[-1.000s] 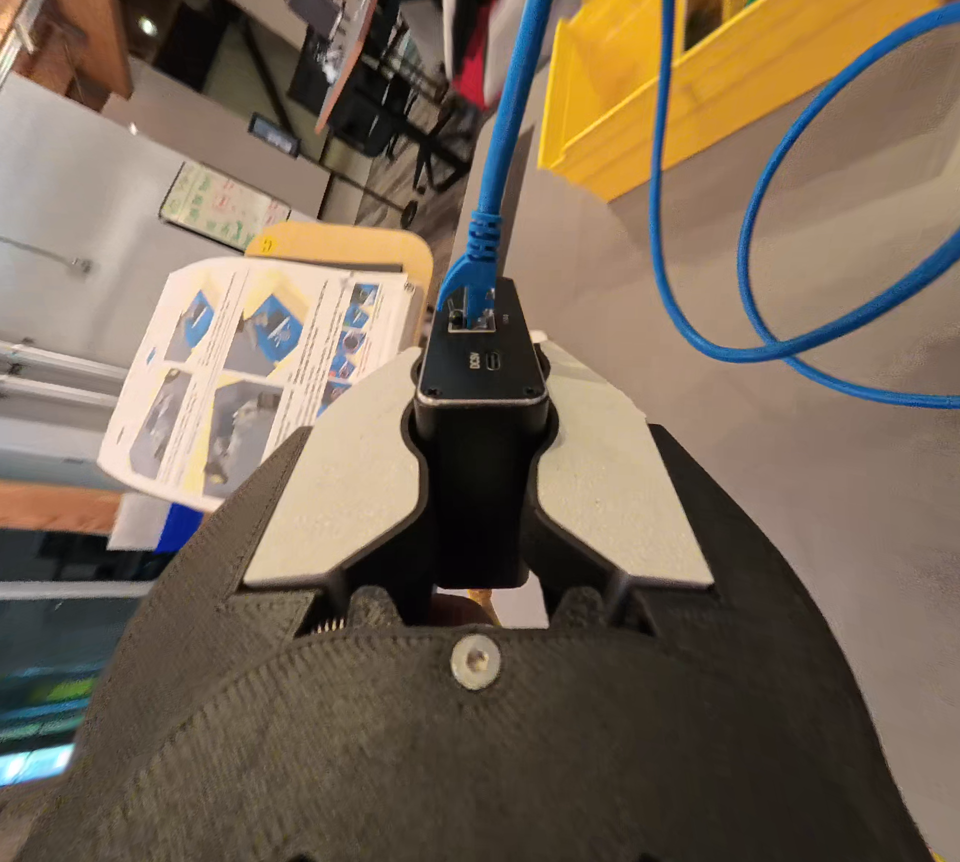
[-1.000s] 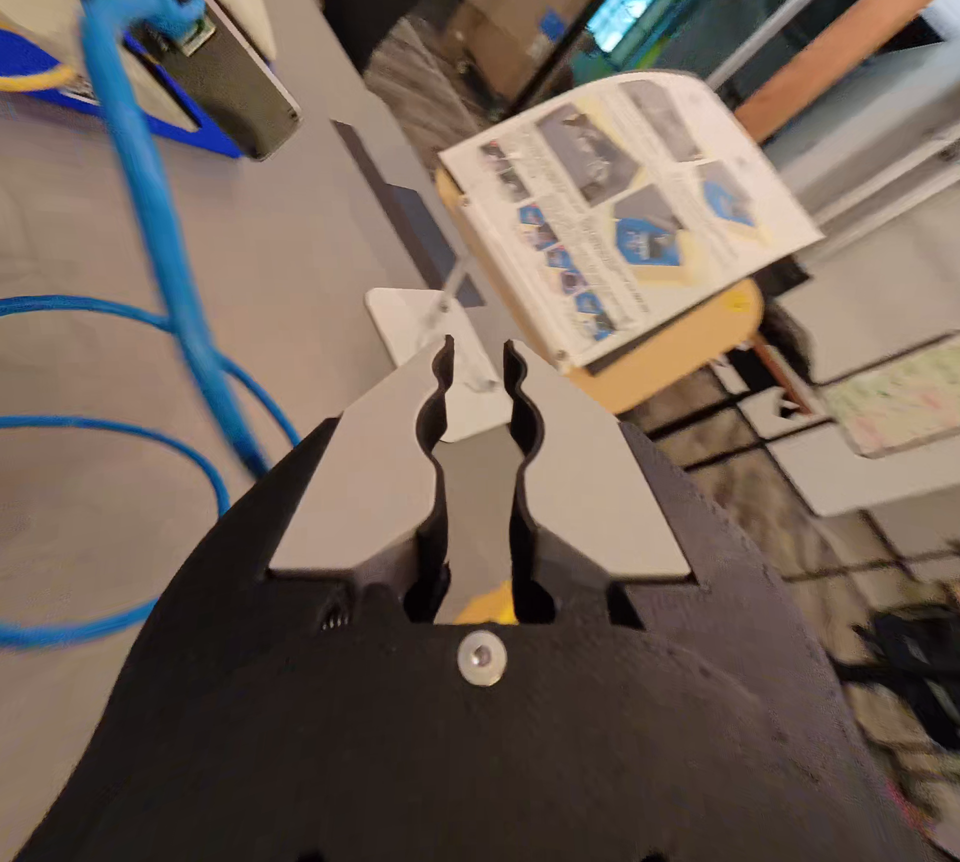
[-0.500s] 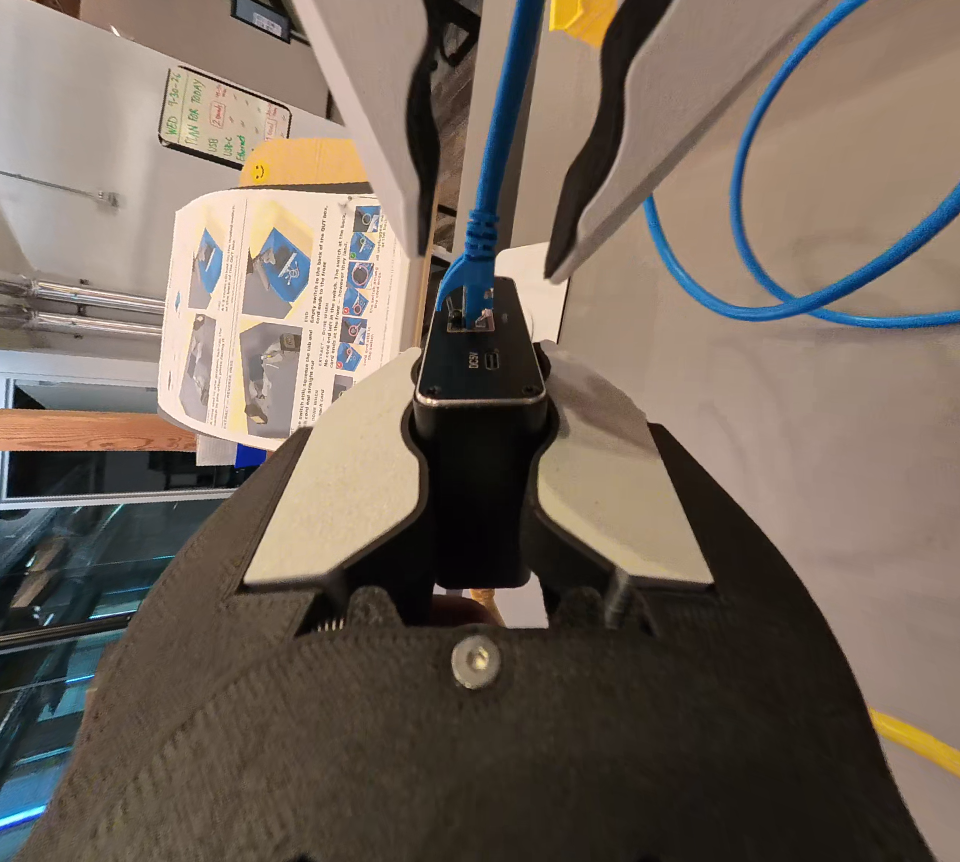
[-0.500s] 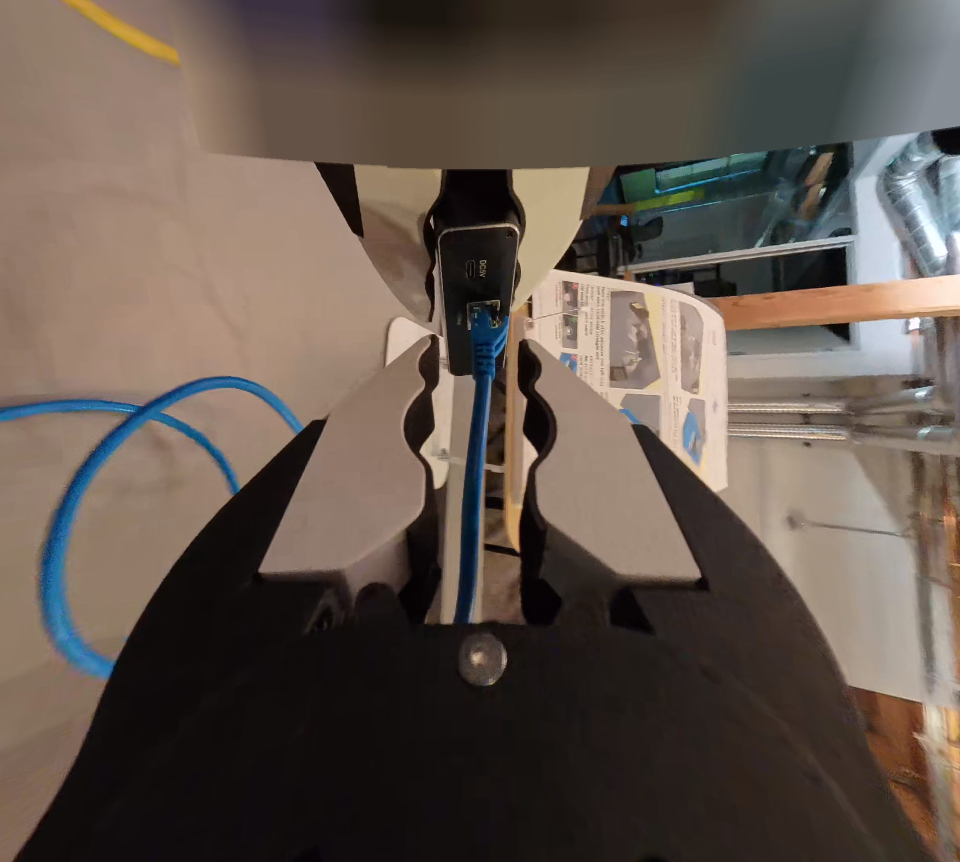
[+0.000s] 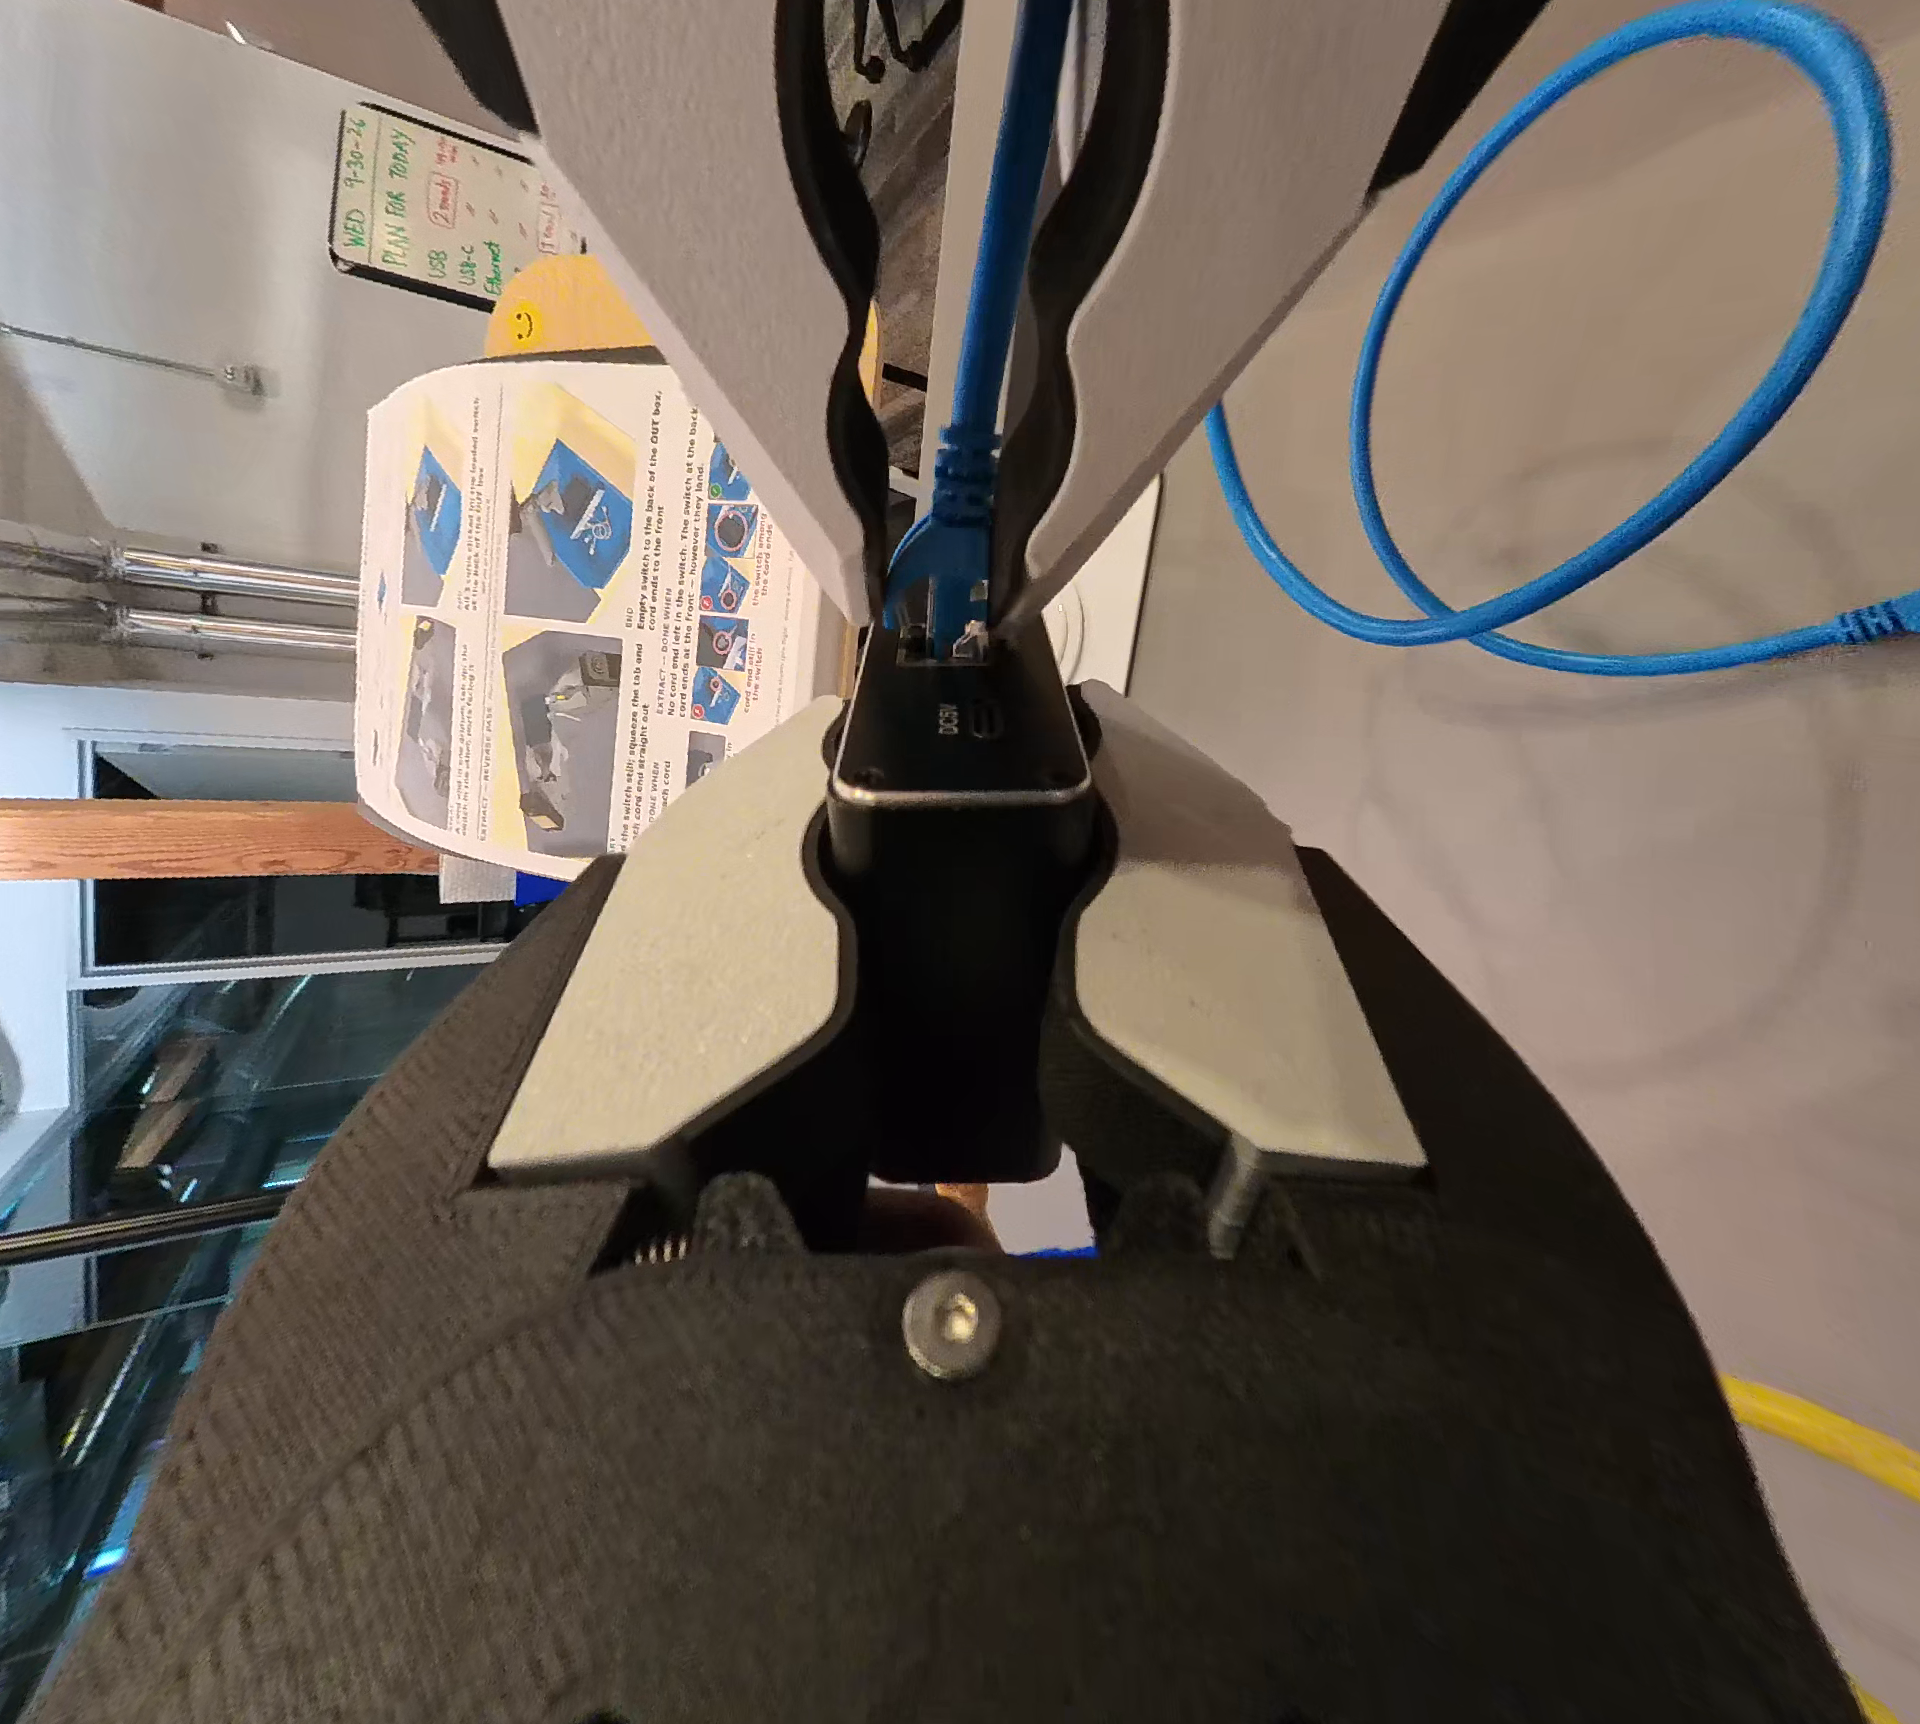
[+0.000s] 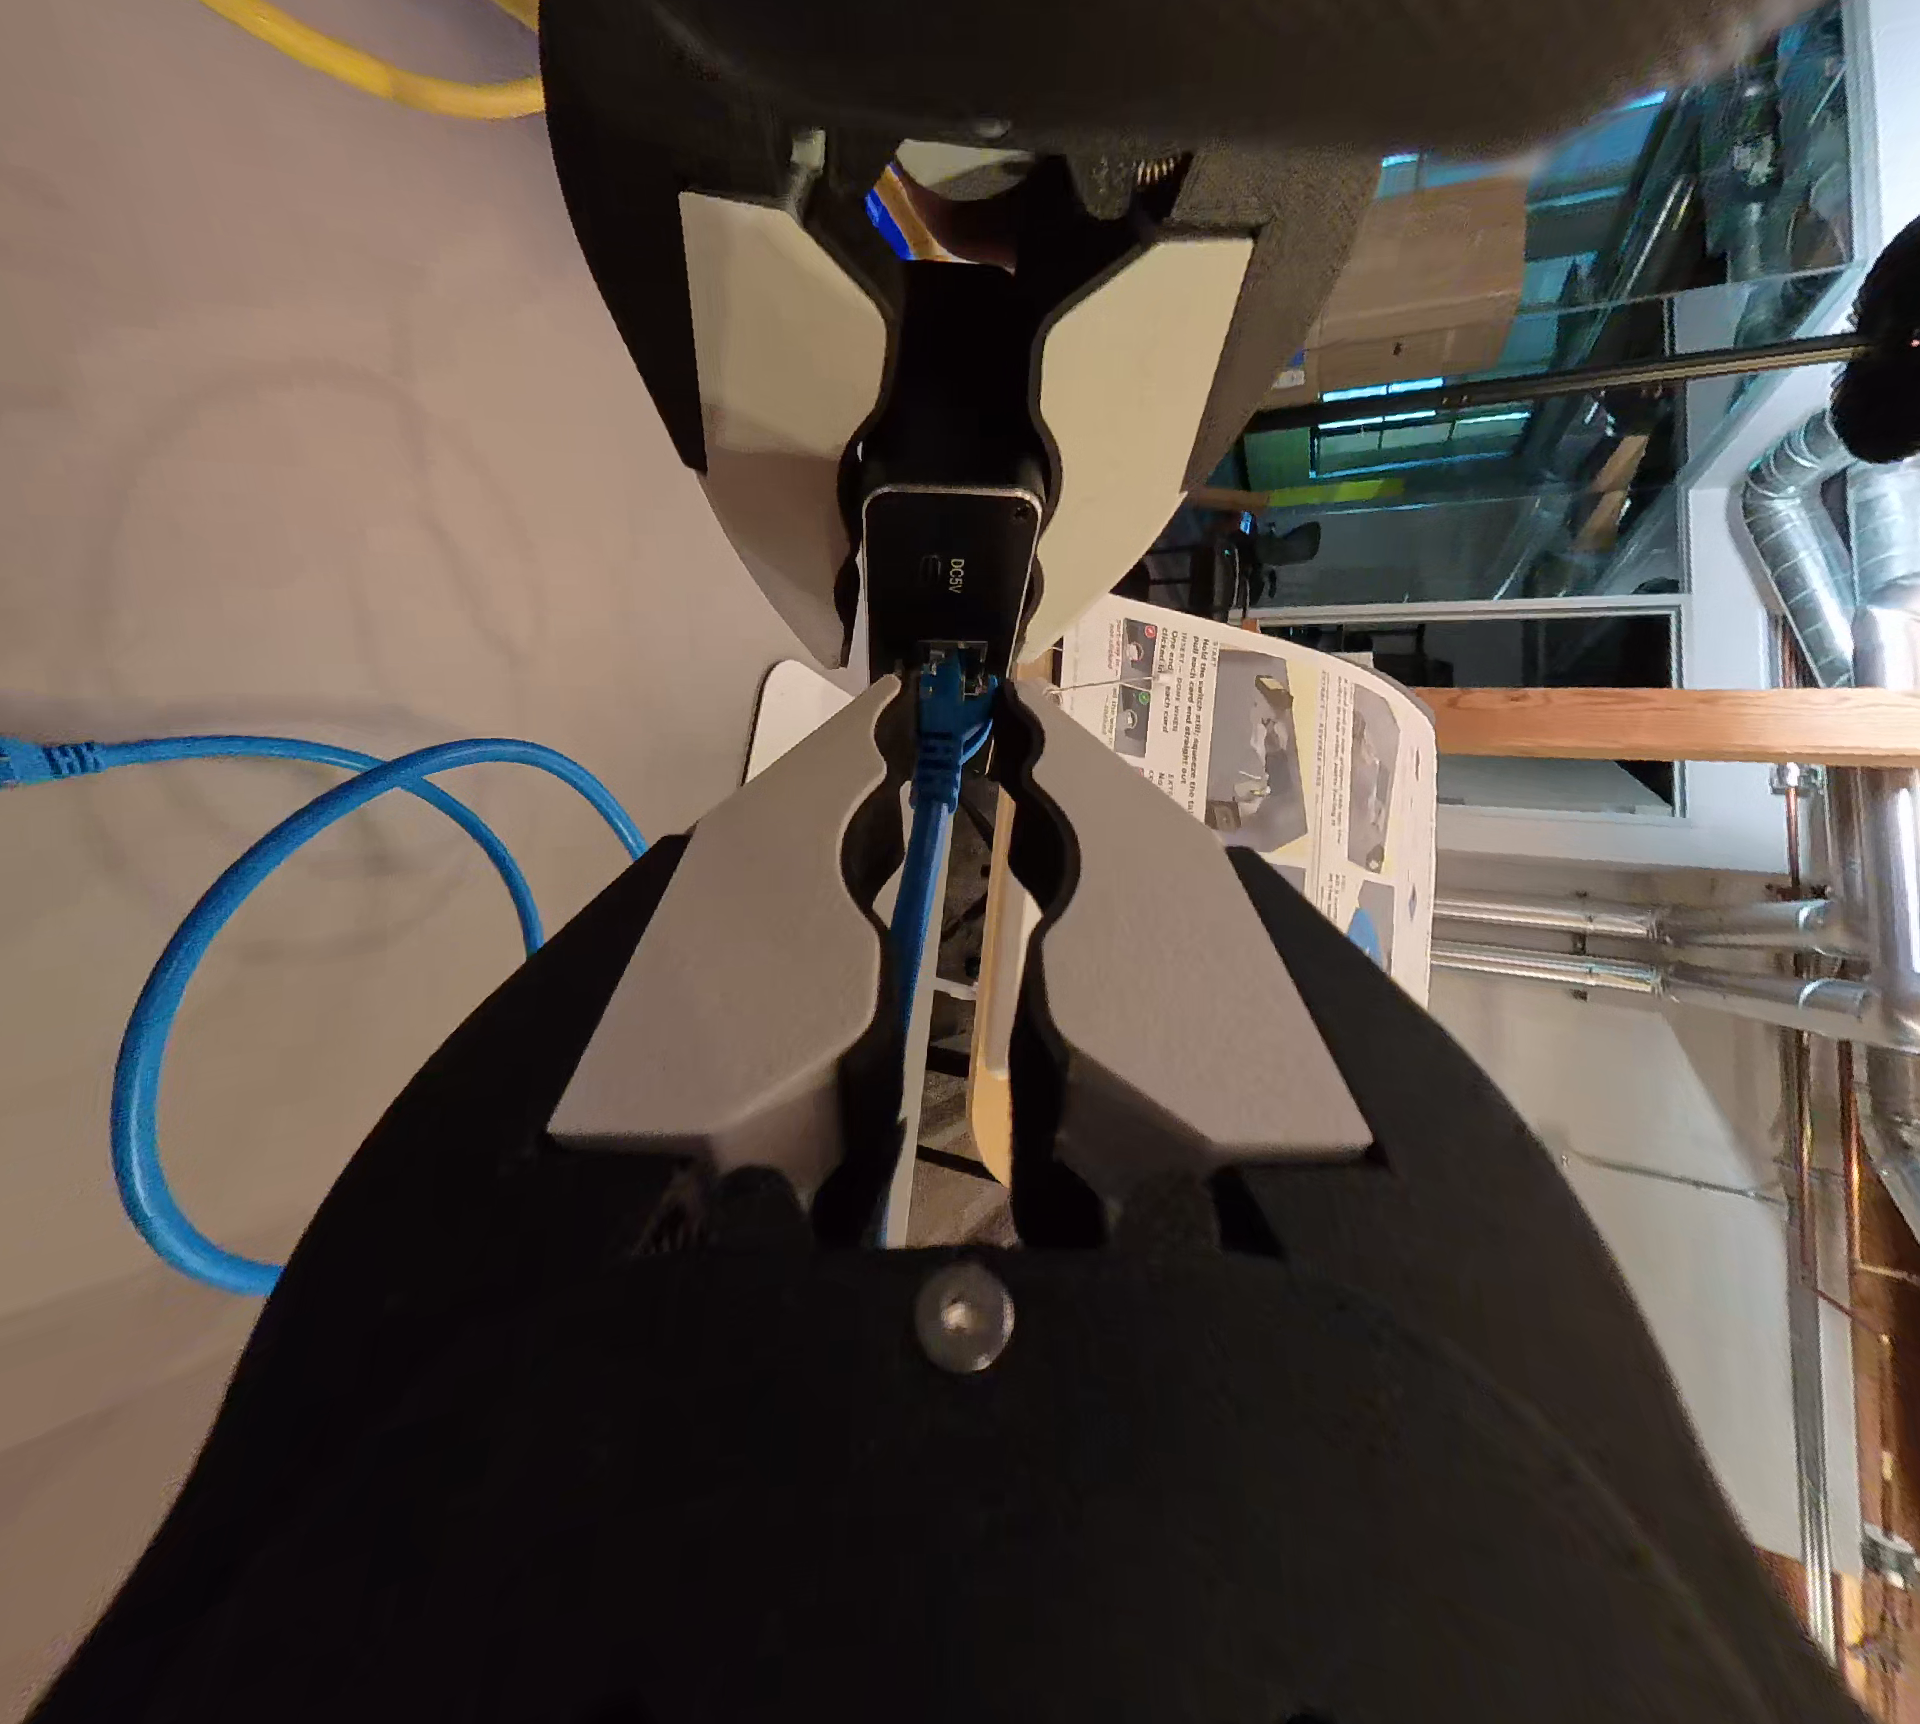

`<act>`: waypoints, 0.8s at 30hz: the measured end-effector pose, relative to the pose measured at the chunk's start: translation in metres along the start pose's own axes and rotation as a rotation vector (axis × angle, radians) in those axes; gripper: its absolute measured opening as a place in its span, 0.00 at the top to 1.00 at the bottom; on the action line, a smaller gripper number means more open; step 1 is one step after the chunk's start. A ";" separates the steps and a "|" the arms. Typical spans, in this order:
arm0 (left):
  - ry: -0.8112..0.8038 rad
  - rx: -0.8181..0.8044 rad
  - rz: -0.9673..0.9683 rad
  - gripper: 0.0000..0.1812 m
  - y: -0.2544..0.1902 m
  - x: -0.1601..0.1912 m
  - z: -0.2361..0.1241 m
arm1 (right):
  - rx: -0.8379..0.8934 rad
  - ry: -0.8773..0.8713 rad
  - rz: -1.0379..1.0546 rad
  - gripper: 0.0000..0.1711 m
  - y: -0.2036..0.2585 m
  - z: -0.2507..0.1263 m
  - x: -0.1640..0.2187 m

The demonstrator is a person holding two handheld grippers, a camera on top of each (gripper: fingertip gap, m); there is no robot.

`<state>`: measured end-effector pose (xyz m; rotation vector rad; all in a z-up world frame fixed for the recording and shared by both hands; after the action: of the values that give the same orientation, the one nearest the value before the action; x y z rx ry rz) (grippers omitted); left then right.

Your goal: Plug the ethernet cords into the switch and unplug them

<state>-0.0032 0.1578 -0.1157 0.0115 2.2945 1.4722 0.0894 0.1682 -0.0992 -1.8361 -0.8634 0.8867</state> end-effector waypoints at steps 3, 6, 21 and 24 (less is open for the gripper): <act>-0.009 -0.009 0.011 0.80 0.001 -0.003 -0.001 | -0.030 -0.015 -0.032 0.95 -0.002 -0.002 0.001; -0.012 0.011 0.033 0.80 -0.004 -0.004 0.001 | -0.091 -0.009 -0.079 0.95 0.001 -0.003 0.001; -0.003 -0.002 -0.009 0.80 0.005 -0.005 -0.004 | -0.028 -0.018 -0.108 0.89 -0.002 -0.007 -0.003; -0.008 0.001 -0.014 0.80 0.005 -0.007 -0.005 | -0.034 -0.002 -0.144 0.94 -0.006 -0.009 -0.004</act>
<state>0.0004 0.1539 -0.1071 0.0010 2.2843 1.4617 0.0941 0.1627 -0.0897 -1.7778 -1.0036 0.7876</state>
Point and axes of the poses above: each gripper's, where its closed fingertips meet, z out along the fingers, x out of its underside, y = z × x across the jaws, the point moved 8 cm from there along -z, back along the fingers, and after that the axes turned 5 degrees about -y, right-handed, at the moved point
